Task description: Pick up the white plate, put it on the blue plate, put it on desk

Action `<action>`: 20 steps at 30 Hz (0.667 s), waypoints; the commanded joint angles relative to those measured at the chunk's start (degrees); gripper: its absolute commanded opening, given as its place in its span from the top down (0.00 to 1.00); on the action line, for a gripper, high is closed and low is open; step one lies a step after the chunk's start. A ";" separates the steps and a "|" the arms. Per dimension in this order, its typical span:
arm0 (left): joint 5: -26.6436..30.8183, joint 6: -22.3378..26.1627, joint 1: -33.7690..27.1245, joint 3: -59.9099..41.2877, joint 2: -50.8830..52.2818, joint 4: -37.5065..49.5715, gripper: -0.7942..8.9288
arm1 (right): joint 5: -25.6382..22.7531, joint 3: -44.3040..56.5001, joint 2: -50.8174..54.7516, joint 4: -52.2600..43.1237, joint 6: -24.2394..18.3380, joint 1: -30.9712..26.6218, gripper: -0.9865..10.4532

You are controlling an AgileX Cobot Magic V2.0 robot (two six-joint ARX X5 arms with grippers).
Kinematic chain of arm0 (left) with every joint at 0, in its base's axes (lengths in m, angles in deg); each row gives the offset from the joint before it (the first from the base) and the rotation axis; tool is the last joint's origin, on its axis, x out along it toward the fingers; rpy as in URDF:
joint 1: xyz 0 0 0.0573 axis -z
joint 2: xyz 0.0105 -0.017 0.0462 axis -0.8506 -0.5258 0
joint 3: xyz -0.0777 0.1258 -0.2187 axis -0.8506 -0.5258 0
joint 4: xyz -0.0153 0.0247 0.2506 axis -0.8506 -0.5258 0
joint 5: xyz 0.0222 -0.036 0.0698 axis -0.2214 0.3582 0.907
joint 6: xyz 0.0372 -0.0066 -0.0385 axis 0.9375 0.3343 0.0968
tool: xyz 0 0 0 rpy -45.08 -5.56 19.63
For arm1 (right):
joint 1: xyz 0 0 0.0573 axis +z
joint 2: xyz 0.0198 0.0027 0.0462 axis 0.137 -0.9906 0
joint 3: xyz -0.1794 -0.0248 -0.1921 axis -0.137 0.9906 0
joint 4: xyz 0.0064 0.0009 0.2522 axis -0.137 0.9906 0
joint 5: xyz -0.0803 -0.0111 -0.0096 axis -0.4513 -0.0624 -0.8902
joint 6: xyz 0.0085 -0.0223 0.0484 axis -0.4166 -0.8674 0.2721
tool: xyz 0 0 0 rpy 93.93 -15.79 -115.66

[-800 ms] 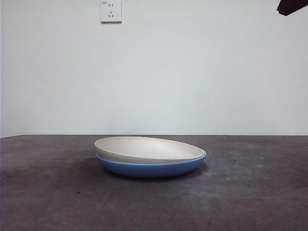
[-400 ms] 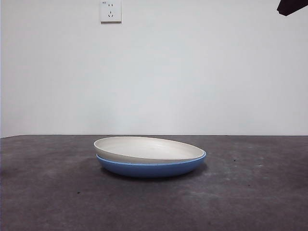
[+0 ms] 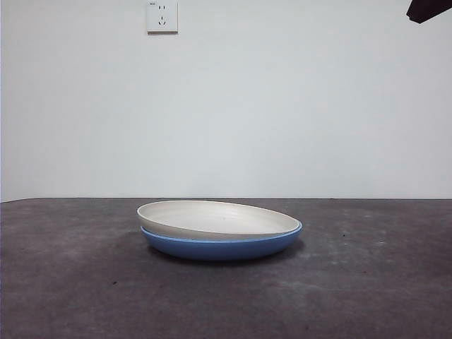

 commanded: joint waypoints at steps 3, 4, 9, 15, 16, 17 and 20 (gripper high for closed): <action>0.07 -2.03 -0.15 -8.55 4.17 1.33 0.91 | 0.15 -0.79 -0.44 -0.44 -0.66 0.39 0.91; 0.07 -2.60 -0.15 -10.21 5.03 1.49 0.91 | 0.15 -0.79 -0.44 -0.44 -0.66 0.39 0.91; 0.07 -4.26 -0.15 -15.47 8.46 1.31 0.91 | 0.15 -0.79 -0.44 -0.44 -0.66 0.39 0.91; 0.09 -4.26 -0.15 -19.10 11.63 1.07 0.91 | 0.15 -0.79 -0.44 -0.44 -0.66 0.39 0.91; 0.09 -4.26 -0.15 -19.45 11.61 1.11 0.91 | 0.15 -0.79 -0.44 -0.44 -0.66 0.39 0.91; 0.09 -4.26 -0.15 -19.80 11.61 1.09 0.91 | 0.15 -0.79 -0.44 -0.44 -0.66 0.39 0.91; 0.09 -4.28 -0.15 -20.70 11.61 1.09 0.91 | 0.15 -0.79 -0.44 -0.46 -0.66 0.39 0.91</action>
